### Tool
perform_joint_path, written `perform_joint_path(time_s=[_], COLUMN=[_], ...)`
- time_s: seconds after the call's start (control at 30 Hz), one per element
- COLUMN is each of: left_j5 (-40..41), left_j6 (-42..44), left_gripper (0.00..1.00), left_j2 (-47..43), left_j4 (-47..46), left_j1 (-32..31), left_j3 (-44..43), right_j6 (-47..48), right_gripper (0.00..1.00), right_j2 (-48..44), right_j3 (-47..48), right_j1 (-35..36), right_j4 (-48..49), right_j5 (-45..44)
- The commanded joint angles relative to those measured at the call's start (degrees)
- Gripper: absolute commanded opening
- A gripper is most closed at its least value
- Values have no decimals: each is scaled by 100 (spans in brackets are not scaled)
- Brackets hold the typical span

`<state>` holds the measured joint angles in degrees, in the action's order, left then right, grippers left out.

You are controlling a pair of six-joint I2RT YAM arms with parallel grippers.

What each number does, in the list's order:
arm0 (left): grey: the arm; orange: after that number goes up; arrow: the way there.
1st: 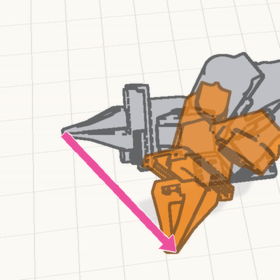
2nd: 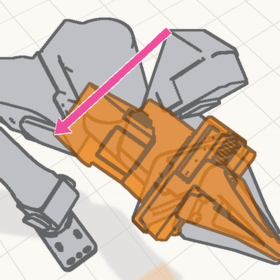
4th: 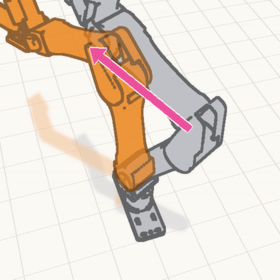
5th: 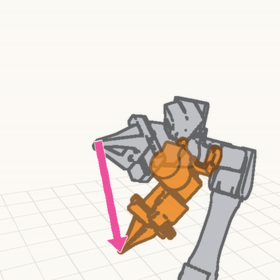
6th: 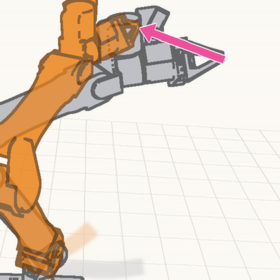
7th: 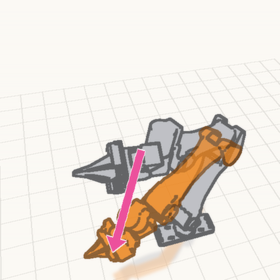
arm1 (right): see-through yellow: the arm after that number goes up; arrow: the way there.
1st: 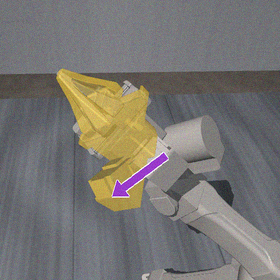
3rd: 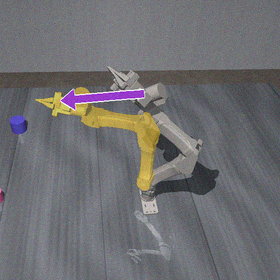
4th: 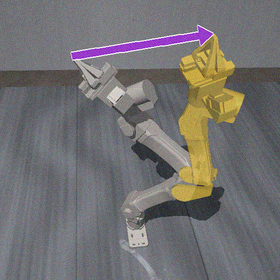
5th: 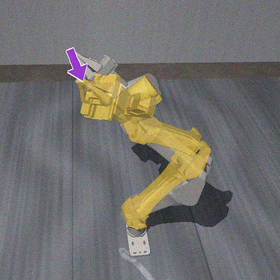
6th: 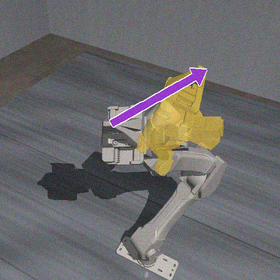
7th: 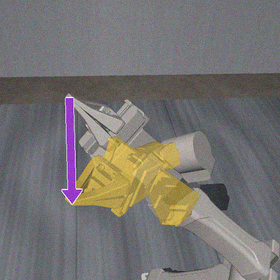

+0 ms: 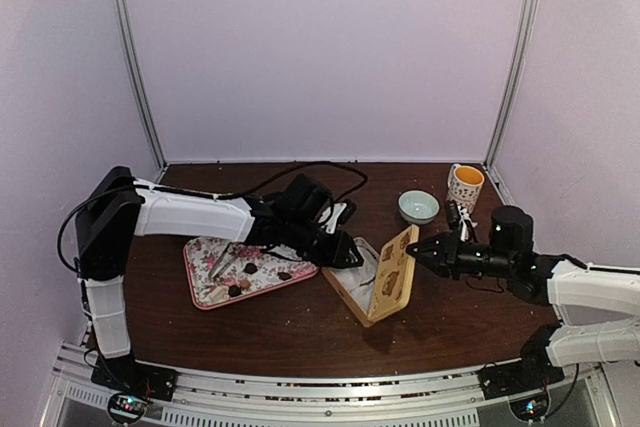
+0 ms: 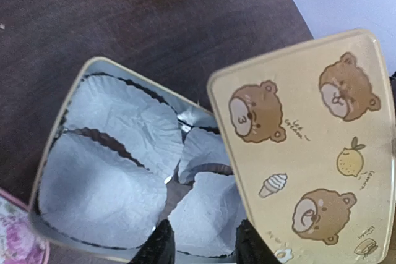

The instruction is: Pack the chocolate

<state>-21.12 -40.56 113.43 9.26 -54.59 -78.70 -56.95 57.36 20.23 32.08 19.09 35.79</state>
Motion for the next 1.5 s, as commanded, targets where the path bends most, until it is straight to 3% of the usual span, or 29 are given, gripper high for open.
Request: perform_joint_path(time_s=[0.0,0.23,0.37,0.63,0.87,1.1,1.47], left_j5=[948,1314,1103,740,1421,2236,2578], left_j6=[244,387,418,355,668,924,837], left_gripper=[38,40,41,43,43,43,43], left_j2=[-951,-1540,-1525,-1455,-1832,-2257,-2513], left_j4=[144,421,445,283,805,1271,1368], left_j1=[150,365,374,291,291,299,295], left_j3=[188,425,469,676,689,683,785], right_j6=[79,185,270,1524,1967,1575,1063], right_gripper=[21,15,16,23,29,32,29], right_j2=[-205,-107,-38,-176,-59,447,1419], right_j3=[409,670,752,1396,1624,1622,1710], right_j1=[32,36,28,31,522,1647,2563], right_j4=[51,-221,-501,-4009,-5756,-6320,-6116], right_j5=[107,52,9,-1428,-2588,-3606,-3931])
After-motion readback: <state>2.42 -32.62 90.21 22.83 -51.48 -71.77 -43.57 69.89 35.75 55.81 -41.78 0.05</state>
